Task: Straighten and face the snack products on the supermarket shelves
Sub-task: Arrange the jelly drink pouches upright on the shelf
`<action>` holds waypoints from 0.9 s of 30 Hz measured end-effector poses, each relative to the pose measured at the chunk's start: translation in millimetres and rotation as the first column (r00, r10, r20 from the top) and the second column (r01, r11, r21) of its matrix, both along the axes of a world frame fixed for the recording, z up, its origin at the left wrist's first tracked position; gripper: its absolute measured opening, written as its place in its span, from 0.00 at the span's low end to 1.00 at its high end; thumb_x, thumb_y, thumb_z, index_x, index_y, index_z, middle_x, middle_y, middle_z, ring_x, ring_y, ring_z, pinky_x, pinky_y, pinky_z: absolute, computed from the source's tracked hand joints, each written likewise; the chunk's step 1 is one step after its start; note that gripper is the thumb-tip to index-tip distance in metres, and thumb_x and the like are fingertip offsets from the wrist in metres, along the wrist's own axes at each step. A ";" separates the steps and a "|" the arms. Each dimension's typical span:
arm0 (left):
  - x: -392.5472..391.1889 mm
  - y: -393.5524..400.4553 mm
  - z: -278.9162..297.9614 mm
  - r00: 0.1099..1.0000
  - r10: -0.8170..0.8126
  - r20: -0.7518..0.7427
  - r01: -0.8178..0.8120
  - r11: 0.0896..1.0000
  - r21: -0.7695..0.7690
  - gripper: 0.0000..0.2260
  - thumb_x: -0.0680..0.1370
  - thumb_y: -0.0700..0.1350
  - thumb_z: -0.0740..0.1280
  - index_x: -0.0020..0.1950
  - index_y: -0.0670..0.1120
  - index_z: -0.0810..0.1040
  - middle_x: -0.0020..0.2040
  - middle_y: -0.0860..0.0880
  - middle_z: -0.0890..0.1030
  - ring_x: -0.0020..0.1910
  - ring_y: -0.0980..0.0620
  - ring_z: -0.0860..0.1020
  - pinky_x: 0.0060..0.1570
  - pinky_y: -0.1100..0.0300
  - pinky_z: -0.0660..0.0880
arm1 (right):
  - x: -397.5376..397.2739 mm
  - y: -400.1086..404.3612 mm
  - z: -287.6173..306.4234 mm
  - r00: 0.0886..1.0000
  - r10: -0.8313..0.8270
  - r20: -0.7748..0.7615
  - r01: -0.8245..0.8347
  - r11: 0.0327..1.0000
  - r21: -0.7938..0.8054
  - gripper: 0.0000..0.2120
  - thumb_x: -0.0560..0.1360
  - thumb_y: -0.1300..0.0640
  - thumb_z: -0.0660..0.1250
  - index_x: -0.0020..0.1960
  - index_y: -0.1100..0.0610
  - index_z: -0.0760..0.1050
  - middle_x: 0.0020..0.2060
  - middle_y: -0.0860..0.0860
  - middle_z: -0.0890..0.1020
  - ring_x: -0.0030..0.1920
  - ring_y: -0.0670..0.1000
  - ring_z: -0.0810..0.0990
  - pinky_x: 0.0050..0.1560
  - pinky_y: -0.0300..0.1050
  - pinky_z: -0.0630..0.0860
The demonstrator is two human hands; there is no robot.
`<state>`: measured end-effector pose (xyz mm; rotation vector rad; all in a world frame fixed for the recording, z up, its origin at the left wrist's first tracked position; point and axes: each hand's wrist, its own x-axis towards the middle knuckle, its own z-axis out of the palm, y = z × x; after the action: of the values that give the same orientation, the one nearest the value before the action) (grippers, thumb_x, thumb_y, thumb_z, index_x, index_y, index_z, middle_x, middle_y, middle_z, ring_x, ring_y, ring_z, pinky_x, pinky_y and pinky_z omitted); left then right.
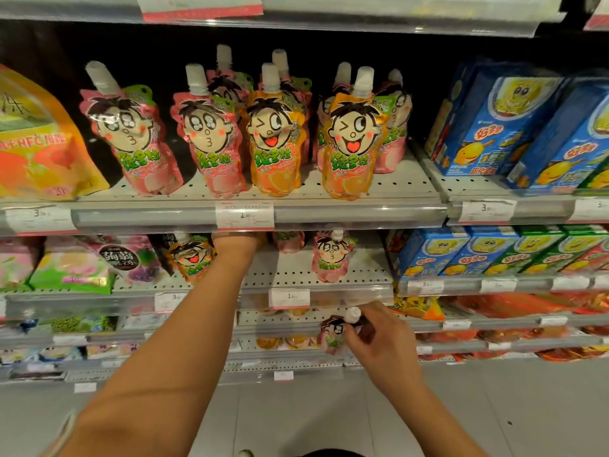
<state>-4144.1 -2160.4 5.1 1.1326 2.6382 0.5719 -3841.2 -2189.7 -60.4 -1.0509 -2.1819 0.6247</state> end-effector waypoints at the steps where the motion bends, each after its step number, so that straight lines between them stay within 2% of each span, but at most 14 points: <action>1: -3.6 1.0 -0.4 0.999 0.010 0.042 -0.009 1.000 -0.013 0.22 0.86 0.48 0.57 0.79 0.42 0.63 0.81 0.40 0.61 0.80 0.40 0.59 0.77 0.51 0.56 | -0.1 0.0 0.0 1.000 -0.006 0.001 0.006 1.000 0.002 0.09 0.70 0.59 0.78 0.48 0.52 0.81 0.41 0.37 0.74 0.38 0.36 0.75 0.38 0.24 0.66; 4: -4.4 -3.8 -0.9 0.995 -0.052 0.084 0.058 0.996 -0.070 0.24 0.85 0.50 0.61 0.77 0.39 0.67 0.78 0.39 0.66 0.77 0.40 0.65 0.72 0.54 0.63 | -2.2 -1.0 1.3 1.000 -0.022 0.007 0.022 1.000 -0.001 0.10 0.71 0.59 0.78 0.48 0.51 0.80 0.40 0.36 0.74 0.37 0.36 0.75 0.36 0.25 0.67; 6: -2.0 -2.2 0.7 0.992 -0.129 0.007 0.129 0.992 0.000 0.26 0.85 0.55 0.54 0.79 0.41 0.63 0.81 0.41 0.61 0.80 0.41 0.58 0.77 0.52 0.56 | -5.2 -2.1 2.3 1.000 -0.018 0.004 0.018 1.000 0.007 0.10 0.71 0.58 0.78 0.48 0.50 0.80 0.39 0.37 0.74 0.36 0.39 0.75 0.35 0.28 0.68; 8: -2.8 2.1 -1.6 0.994 -0.096 -0.055 0.096 0.995 -0.006 0.22 0.86 0.51 0.56 0.77 0.43 0.65 0.79 0.40 0.63 0.79 0.41 0.59 0.76 0.50 0.56 | -8.8 -2.6 3.9 1.000 -0.010 -0.002 0.010 1.000 0.015 0.10 0.71 0.59 0.77 0.48 0.49 0.79 0.39 0.38 0.74 0.36 0.40 0.75 0.34 0.29 0.67; 9: -1.6 2.0 -5.0 0.996 -0.062 -0.059 0.063 0.998 0.028 0.18 0.86 0.47 0.59 0.74 0.43 0.69 0.75 0.40 0.70 0.77 0.40 0.64 0.72 0.50 0.63 | -10.8 -2.9 4.9 1.000 -0.003 -0.006 0.003 1.000 0.022 0.10 0.71 0.59 0.77 0.48 0.49 0.80 0.39 0.38 0.74 0.35 0.40 0.75 0.35 0.29 0.67; 10: -0.6 -1.0 -12.9 0.997 -0.039 -0.068 0.045 0.996 0.082 0.14 0.85 0.44 0.61 0.69 0.42 0.74 0.66 0.40 0.76 0.71 0.39 0.71 0.62 0.52 0.70 | -12.8 -3.5 5.9 1.000 0.005 -0.008 -0.005 1.000 0.027 0.11 0.71 0.60 0.77 0.49 0.49 0.80 0.39 0.38 0.74 0.35 0.40 0.75 0.35 0.28 0.67; 12: 9.0 -13.4 -26.0 1.000 0.022 -0.010 -0.019 0.974 0.227 0.07 0.82 0.39 0.65 0.57 0.40 0.79 0.52 0.40 0.80 0.55 0.38 0.79 0.44 0.55 0.71 | -16.4 -4.1 7.8 1.000 0.014 -0.008 -0.014 0.999 0.036 0.11 0.71 0.60 0.76 0.49 0.49 0.80 0.39 0.38 0.74 0.36 0.40 0.75 0.36 0.28 0.67; 13: 16.8 -22.9 -30.6 1.000 0.023 -0.016 -0.017 0.963 0.270 0.06 0.80 0.38 0.66 0.55 0.39 0.79 0.53 0.39 0.80 0.52 0.38 0.80 0.42 0.54 0.72 | -18.1 -4.1 8.0 1.000 0.013 -0.008 -0.012 0.999 0.037 0.11 0.71 0.60 0.76 0.49 0.49 0.79 0.39 0.38 0.75 0.36 0.40 0.75 0.36 0.28 0.67; 16: 42.1 -54.9 -47.4 0.996 -0.054 -0.073 0.076 0.938 0.339 0.20 0.76 0.37 0.70 0.68 0.40 0.72 0.71 0.39 0.69 0.61 0.40 0.75 0.55 0.50 0.77 | -24.6 -3.9 11.6 1.000 -0.002 -0.004 0.002 0.999 0.033 0.11 0.71 0.60 0.77 0.48 0.49 0.80 0.39 0.36 0.74 0.36 0.39 0.75 0.36 0.28 0.67; 17: 51.1 -66.8 -52.0 0.989 -0.138 -0.056 0.149 0.922 0.356 0.26 0.76 0.37 0.70 0.73 0.42 0.68 0.74 0.41 0.65 0.66 0.43 0.72 0.61 0.52 0.75 | -27.8 -3.2 13.5 1.000 -0.003 -0.002 0.003 0.999 0.032 0.11 0.71 0.61 0.77 0.47 0.49 0.80 0.38 0.35 0.73 0.37 0.38 0.75 0.36 0.27 0.67; 19: 66.2 -87.9 -56.4 0.936 -0.352 0.022 0.321 0.876 0.360 0.27 0.77 0.39 0.67 0.76 0.47 0.68 0.76 0.48 0.67 0.71 0.50 0.69 0.71 0.55 0.69 | -34.6 -0.7 17.7 1.000 0.006 -0.004 -0.006 0.999 0.040 0.10 0.71 0.60 0.77 0.47 0.49 0.80 0.38 0.33 0.73 0.38 0.36 0.75 0.37 0.26 0.66; 22: 82.7 -111.4 -51.4 0.831 -0.549 0.092 0.490 0.800 0.346 0.20 0.77 0.47 0.64 0.69 0.54 0.76 0.66 0.56 0.78 0.63 0.58 0.75 0.63 0.58 0.74 | -45.7 4.5 23.8 1.000 0.029 -0.006 -0.029 0.999 0.036 0.09 0.73 0.57 0.76 0.52 0.50 0.82 0.42 0.36 0.78 0.42 0.36 0.77 0.42 0.27 0.70; 25: 83.7 -114.9 -44.6 0.855 -0.514 0.065 0.464 0.817 0.342 0.16 0.76 0.55 0.65 0.63 0.58 0.76 0.54 0.60 0.81 0.51 0.60 0.78 0.48 0.63 0.75 | -60.3 10.0 29.4 0.998 0.060 -0.010 -0.060 0.998 0.025 0.13 0.74 0.53 0.75 0.58 0.50 0.83 0.51 0.41 0.82 0.49 0.39 0.80 0.49 0.35 0.77; 27: 74.4 -110.5 -39.0 0.887 -0.461 0.024 0.429 0.843 0.324 0.12 0.78 0.56 0.67 0.61 0.59 0.76 0.53 0.61 0.81 0.50 0.60 0.78 0.48 0.61 0.76 | -70.8 11.4 37.5 0.996 0.087 -0.010 -0.087 0.996 -0.007 0.11 0.75 0.53 0.75 0.58 0.50 0.83 0.48 0.38 0.80 0.46 0.38 0.78 0.47 0.33 0.75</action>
<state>-4069.7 -2270.9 -33.9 1.6938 2.1288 0.9327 -3912.0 -2178.3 -22.9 -0.9586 -2.2280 0.6770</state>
